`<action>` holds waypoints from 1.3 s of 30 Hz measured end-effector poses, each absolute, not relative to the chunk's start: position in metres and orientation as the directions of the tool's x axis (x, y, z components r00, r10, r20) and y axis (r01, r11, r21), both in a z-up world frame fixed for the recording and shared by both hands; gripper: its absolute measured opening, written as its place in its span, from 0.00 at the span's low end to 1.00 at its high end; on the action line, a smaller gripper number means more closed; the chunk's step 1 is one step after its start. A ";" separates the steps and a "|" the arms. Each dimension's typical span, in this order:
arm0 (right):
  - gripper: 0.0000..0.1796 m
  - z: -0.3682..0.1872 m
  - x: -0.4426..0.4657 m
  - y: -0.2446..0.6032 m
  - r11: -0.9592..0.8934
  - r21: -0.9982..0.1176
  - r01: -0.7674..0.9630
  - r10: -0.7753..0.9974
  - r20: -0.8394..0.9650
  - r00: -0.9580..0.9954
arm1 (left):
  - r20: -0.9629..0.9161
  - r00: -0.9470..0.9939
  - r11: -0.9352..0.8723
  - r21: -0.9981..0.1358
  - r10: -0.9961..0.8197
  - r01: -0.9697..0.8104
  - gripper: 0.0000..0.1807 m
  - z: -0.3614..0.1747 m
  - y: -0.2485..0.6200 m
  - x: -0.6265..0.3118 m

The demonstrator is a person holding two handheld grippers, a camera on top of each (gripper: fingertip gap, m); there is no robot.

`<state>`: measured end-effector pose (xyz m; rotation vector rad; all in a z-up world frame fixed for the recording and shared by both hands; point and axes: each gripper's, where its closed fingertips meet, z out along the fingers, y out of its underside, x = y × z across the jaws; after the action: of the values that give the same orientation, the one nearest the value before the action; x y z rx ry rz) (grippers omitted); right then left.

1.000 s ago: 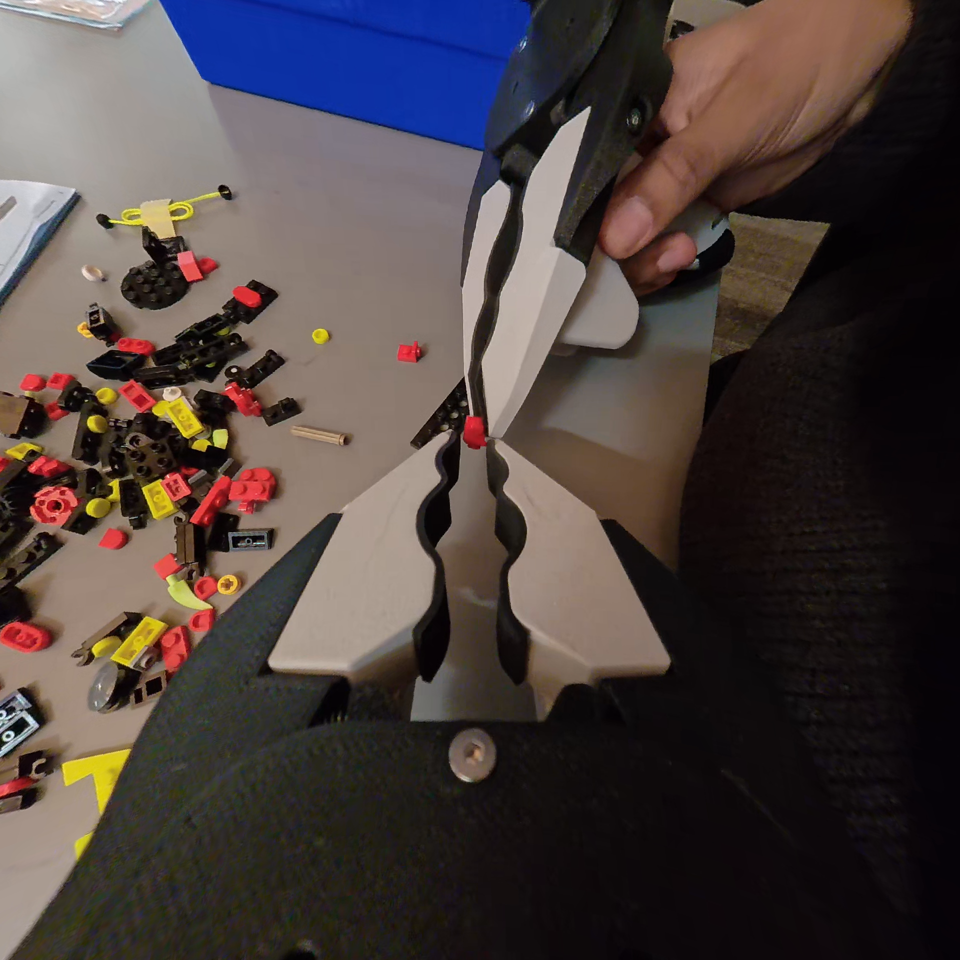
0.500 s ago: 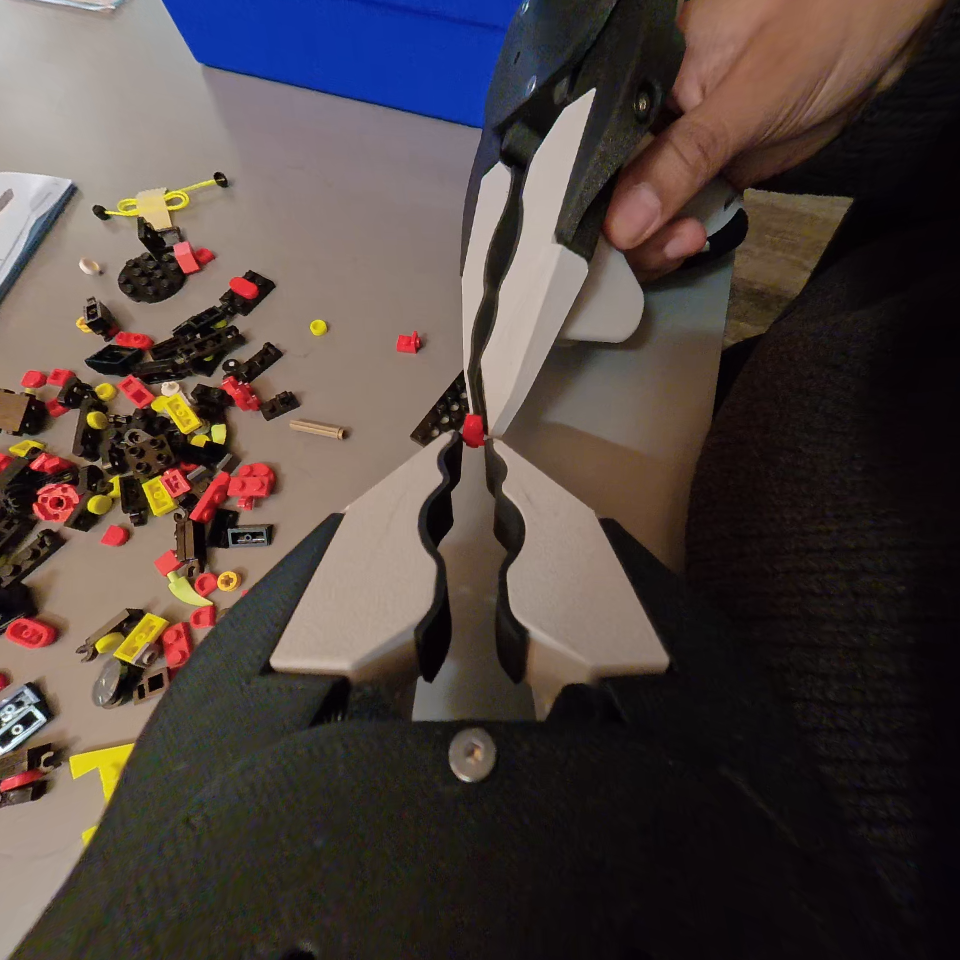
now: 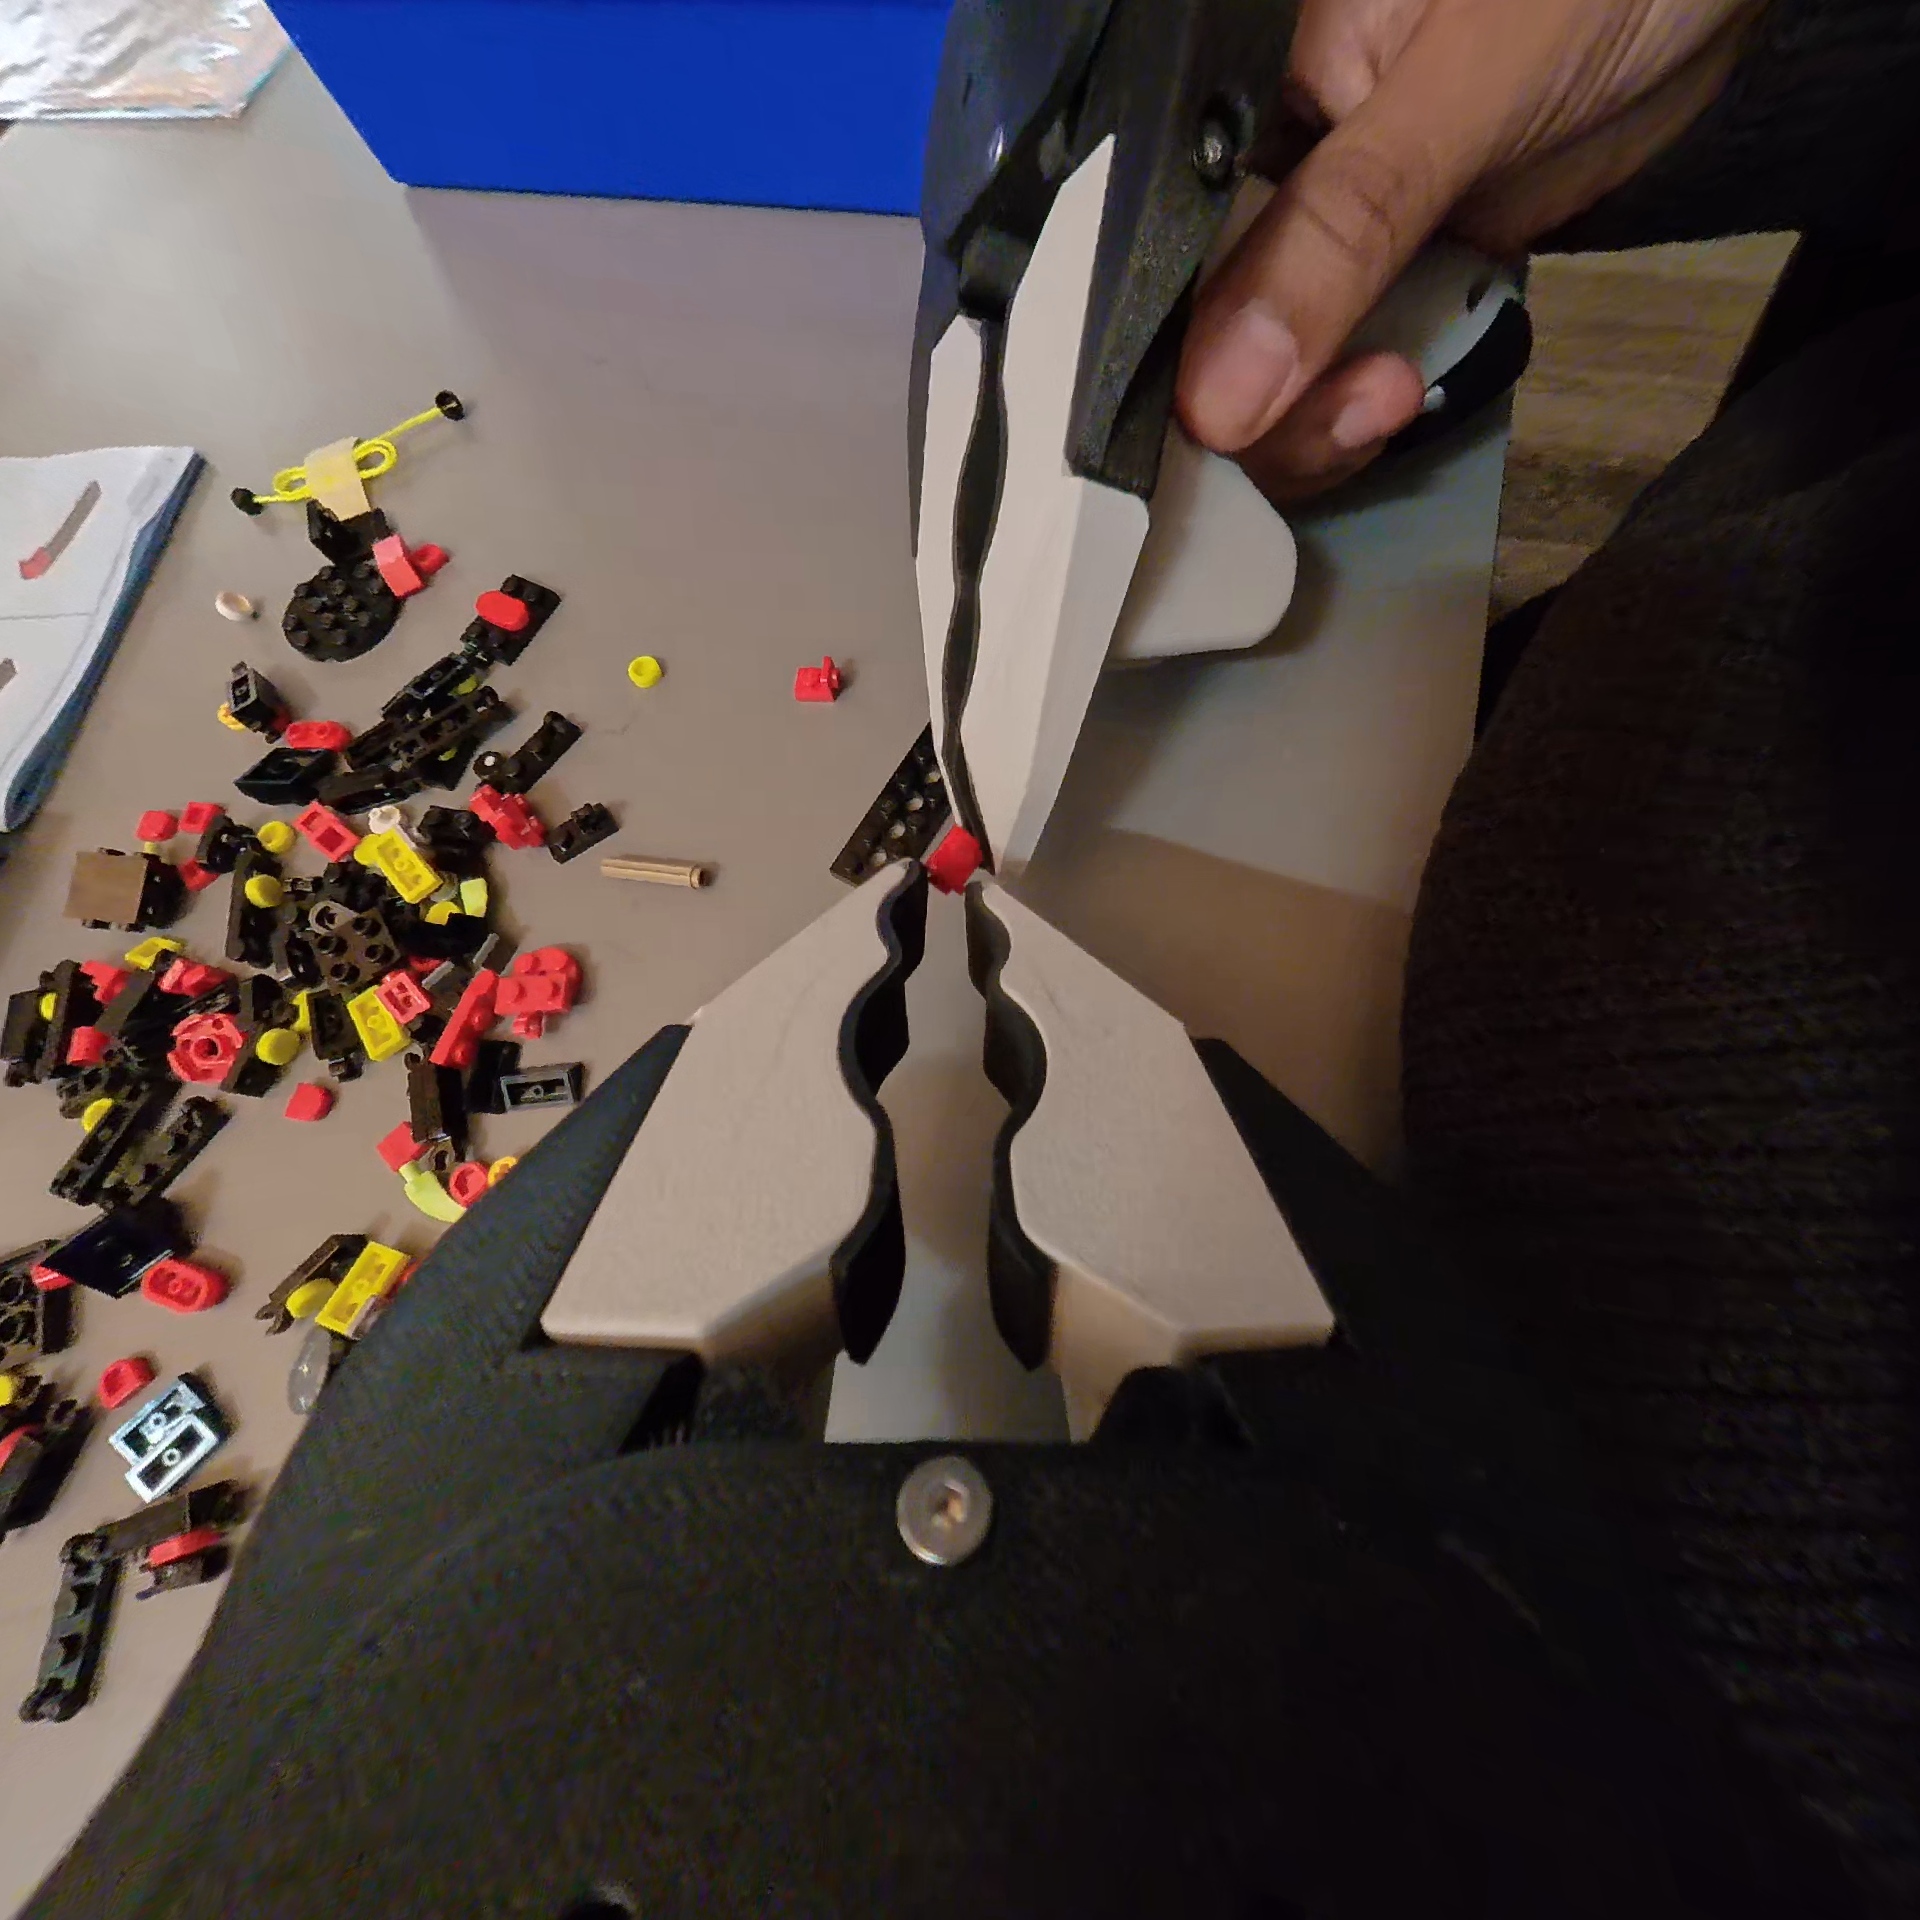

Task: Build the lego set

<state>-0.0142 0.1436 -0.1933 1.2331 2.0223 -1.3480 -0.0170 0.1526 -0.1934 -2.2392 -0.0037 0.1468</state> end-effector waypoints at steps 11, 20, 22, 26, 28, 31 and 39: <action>0.08 -0.184 -0.022 0.148 0.107 -0.567 0.817 0.437 -0.711 -0.551 | 0.003 0.994 -0.609 -0.790 0.108 0.068 0.02 -0.194 0.150 -0.023; 0.11 -0.158 -0.031 0.155 0.339 -0.859 0.383 0.464 -0.202 -0.863 | 0.395 0.906 -0.475 -0.774 0.153 0.418 0.02 -0.179 0.152 -0.025; 0.08 -0.156 -0.030 0.152 0.428 -0.869 0.248 0.446 -0.035 -0.894 | 0.440 0.885 -0.470 -0.755 0.154 0.457 0.02 -0.179 0.152 -0.024; 0.04 -0.171 -0.027 0.149 0.603 -0.789 0.114 0.399 0.174 -0.900 | 0.470 0.871 -0.477 -0.738 0.143 0.477 0.02 -0.180 0.151 -0.020; 0.05 -0.177 -0.025 0.148 0.638 -0.762 0.109 0.383 0.191 -0.904 | 0.455 0.879 -0.495 -0.736 0.142 0.461 0.02 -0.182 0.150 -0.018; 0.06 -0.180 -0.023 0.147 0.637 -0.762 0.120 0.375 0.169 -0.911 | 0.429 0.892 -0.512 -0.739 0.144 0.438 0.02 -0.185 0.150 -0.016; 0.05 -0.183 -0.019 0.145 0.645 -0.754 0.120 0.356 0.158 -0.921 | 0.411 0.900 -0.530 -0.737 0.144 0.421 0.02 -0.188 0.150 -0.015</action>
<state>-0.0189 0.1447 -0.1830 0.4613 3.1109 -1.3889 -0.0147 0.1500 -0.1880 -2.1233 -0.4037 -0.3739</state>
